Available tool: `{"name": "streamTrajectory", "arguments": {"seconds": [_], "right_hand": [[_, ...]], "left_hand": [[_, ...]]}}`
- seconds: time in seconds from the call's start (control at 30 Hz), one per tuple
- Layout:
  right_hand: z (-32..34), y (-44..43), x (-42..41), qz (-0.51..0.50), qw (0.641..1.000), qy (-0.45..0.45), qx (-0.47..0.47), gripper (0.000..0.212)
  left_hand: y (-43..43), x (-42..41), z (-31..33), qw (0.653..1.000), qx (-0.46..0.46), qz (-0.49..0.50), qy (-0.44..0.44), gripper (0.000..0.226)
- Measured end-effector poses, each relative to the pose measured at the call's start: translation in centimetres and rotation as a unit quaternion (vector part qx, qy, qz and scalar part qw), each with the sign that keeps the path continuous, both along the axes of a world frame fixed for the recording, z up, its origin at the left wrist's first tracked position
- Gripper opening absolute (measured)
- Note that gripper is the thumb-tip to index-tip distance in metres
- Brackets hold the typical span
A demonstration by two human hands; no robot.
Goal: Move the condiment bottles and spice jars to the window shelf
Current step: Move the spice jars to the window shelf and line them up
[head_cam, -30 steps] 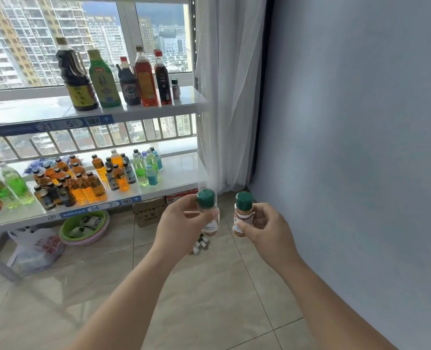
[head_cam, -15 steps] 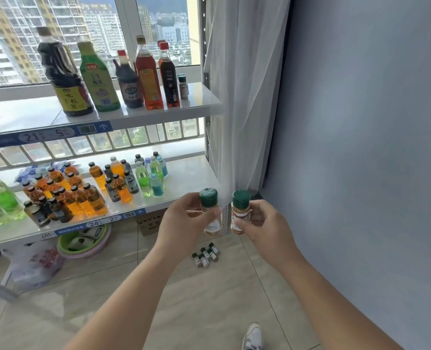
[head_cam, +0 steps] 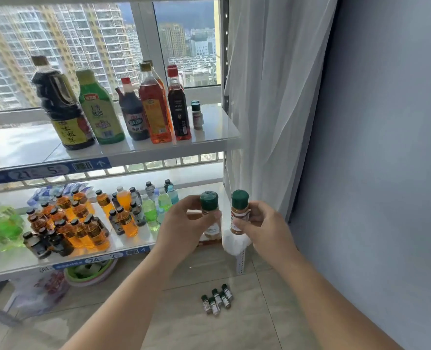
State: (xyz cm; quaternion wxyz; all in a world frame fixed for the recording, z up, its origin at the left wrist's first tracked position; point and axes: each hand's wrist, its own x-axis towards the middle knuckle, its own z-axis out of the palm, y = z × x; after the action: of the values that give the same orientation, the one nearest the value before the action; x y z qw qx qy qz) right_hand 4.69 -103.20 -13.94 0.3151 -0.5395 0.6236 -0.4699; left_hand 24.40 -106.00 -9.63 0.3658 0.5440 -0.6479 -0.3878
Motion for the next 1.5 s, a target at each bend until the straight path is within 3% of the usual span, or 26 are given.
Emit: {"name": "streamTrajectory", "arguments": {"seconds": [0.5, 0.87, 1.13, 1.5], "right_hand": [[0.8, -17.9, -1.9, 0.057, 0.998, 0.031, 0.003, 0.027], [3.2, -31.6, 1.8, -0.009, 0.998, 0.022, -0.063, 0.026], [3.9, -38.1, 2.3, -0.017, 0.994, 0.055, -0.093, 0.029], [4.0, -44.0, 1.2, 0.017, 0.997, 0.045, -0.056, 0.033]], "left_hand": [[-16.6, -1.3, -0.3, 0.998, -0.025, 0.051, 0.037, 0.02], [-30.3, 1.6, 2.0, 0.998, -0.05, 0.012, 0.037, 0.031], [-33.9, 1.3, 2.2, 0.997, -0.069, 0.019, 0.022, 0.028], [-35.8, -0.5, 3.4, 0.994, -0.096, 0.058, 0.007, 0.025]]}}
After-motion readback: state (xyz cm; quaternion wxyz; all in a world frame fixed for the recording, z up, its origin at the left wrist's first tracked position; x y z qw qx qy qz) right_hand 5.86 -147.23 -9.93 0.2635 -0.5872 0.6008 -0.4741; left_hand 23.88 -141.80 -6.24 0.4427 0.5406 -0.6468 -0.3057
